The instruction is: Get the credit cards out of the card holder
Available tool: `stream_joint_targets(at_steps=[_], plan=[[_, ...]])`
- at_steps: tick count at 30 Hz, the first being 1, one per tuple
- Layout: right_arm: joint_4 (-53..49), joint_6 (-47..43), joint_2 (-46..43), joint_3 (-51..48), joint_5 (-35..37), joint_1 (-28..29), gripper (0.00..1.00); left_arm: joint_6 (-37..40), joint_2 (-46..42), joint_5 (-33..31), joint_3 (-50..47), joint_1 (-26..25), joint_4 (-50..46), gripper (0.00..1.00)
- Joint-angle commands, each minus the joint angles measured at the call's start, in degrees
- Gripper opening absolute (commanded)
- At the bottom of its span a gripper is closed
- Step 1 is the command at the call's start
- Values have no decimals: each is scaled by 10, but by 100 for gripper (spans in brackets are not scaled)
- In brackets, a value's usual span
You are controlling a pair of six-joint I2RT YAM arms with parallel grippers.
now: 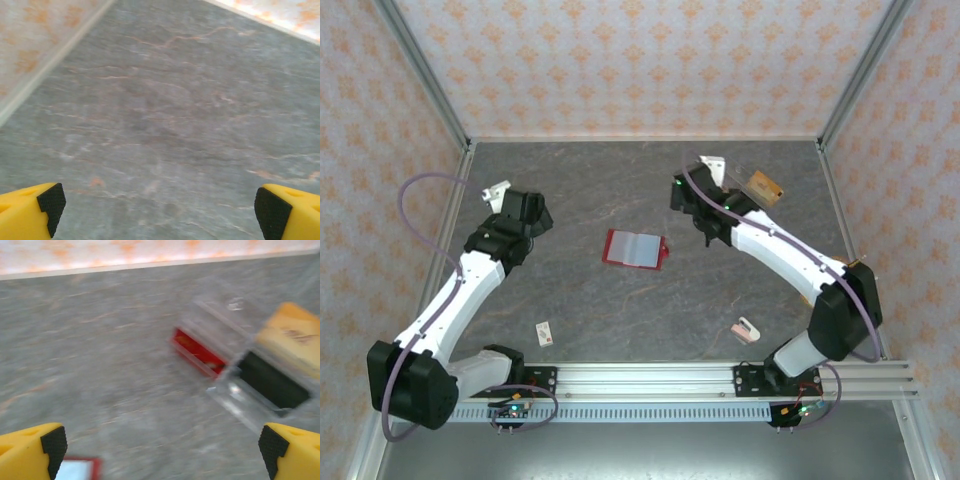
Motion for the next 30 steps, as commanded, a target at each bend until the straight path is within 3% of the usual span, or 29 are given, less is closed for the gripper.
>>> stream_joint_targets(at_steps=[1, 8, 12, 18, 21, 30], plan=[[67, -48, -61, -81, 93, -44, 100, 44, -21, -120, -53, 4, 62, 100], [246, -135, -135, -263, 52, -154, 100, 105, -41, -140, -165, 7, 235, 100], [334, -189, -140, -334, 46, -187, 100, 168, -13, -101, -201, 18, 332, 100], [498, -222, -129, -441, -34, -239, 100, 223, 53, -24, -247, 56, 485, 100], [535, -233, -112, -458, -65, -250, 100, 241, 85, 21, -267, 69, 555, 100], [652, -239, -77, -478, -140, -264, 100, 296, 109, 114, -281, 74, 637, 100]])
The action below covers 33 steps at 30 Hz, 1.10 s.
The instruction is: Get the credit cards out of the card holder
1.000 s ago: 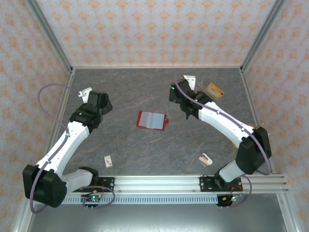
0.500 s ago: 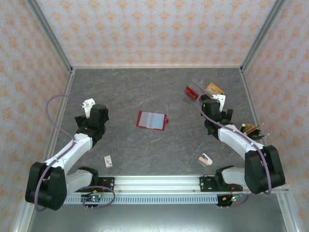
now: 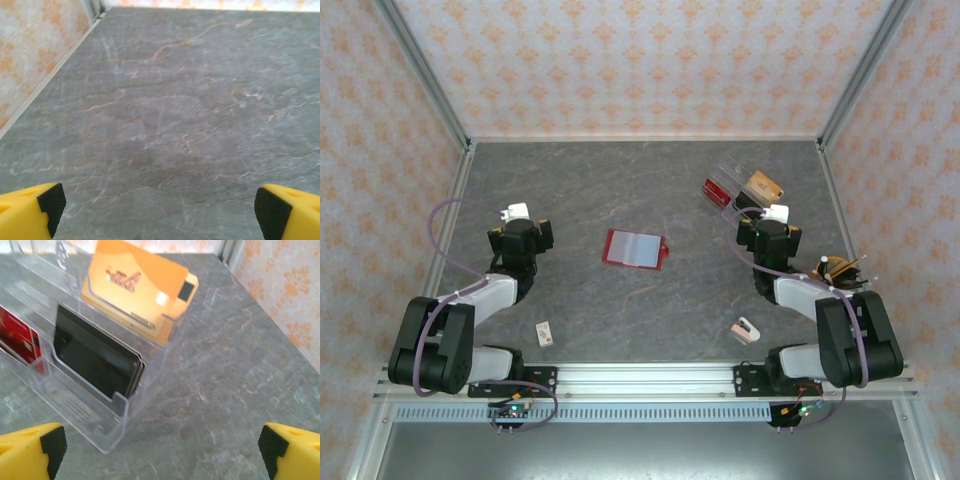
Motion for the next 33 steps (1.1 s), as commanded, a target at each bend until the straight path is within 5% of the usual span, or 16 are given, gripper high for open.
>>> stream_joint_targets(at_steps=[1, 12, 20, 33], plan=[[96, 1, 23, -14, -55, -13, 100, 33, 8, 42, -11, 7, 84, 100], [224, 11, 101, -48, -88, -35, 100, 26, 92, 73, -6, 27, 155, 100], [135, 48, 107, 1, -54, -51, 100, 27, 100, 62, -2, 26, 154, 100], [131, 52, 107, 5, -62, -57, 100, 38, 104, 85, 4, 25, 147, 100]])
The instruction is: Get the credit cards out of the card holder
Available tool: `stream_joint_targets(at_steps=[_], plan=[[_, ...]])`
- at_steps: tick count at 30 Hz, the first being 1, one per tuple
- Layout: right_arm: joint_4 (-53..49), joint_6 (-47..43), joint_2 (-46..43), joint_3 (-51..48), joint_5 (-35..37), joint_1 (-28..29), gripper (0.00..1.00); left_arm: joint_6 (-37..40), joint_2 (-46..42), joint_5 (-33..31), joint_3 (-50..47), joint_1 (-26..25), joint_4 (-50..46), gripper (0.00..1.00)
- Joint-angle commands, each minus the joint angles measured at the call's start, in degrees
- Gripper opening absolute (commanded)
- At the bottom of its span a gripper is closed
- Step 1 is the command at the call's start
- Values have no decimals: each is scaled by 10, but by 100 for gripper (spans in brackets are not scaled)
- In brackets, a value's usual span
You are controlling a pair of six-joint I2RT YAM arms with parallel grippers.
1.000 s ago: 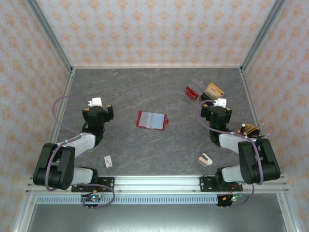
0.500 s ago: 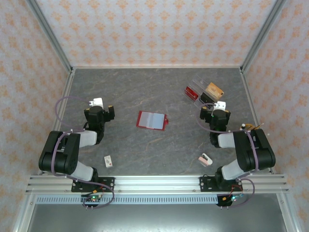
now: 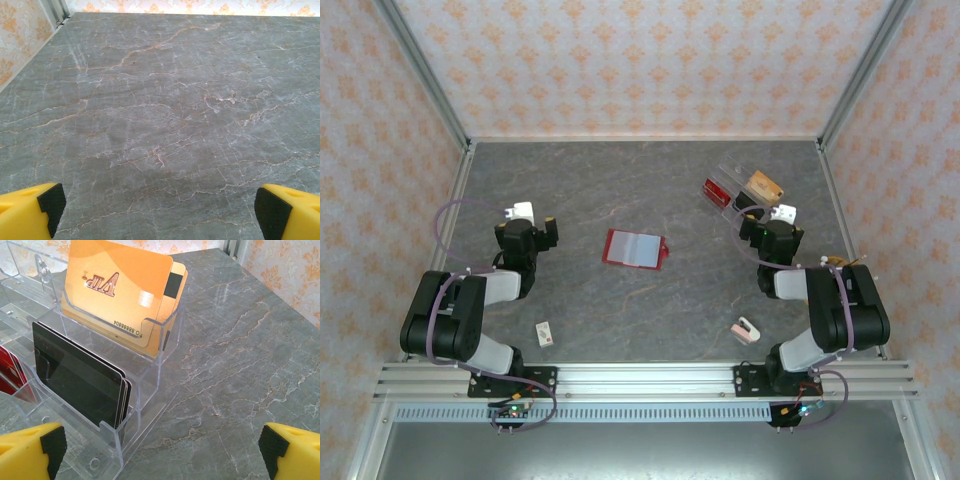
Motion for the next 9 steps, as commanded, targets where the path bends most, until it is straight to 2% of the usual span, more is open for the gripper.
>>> stream_joint_targets(at_steps=[1, 7, 8, 9], plan=[[-2, 10, 3, 10, 8, -1, 100, 15, 7, 7, 10, 0, 17, 100], [-1, 10, 1, 9, 7, -1, 100, 17, 8, 14, 10, 0, 17, 100], [3, 5, 1, 5, -5, -1, 100, 17, 8, 14, 10, 0, 17, 100], [11, -11, -2, -1, -46, -1, 100, 17, 8, 14, 10, 0, 17, 100]])
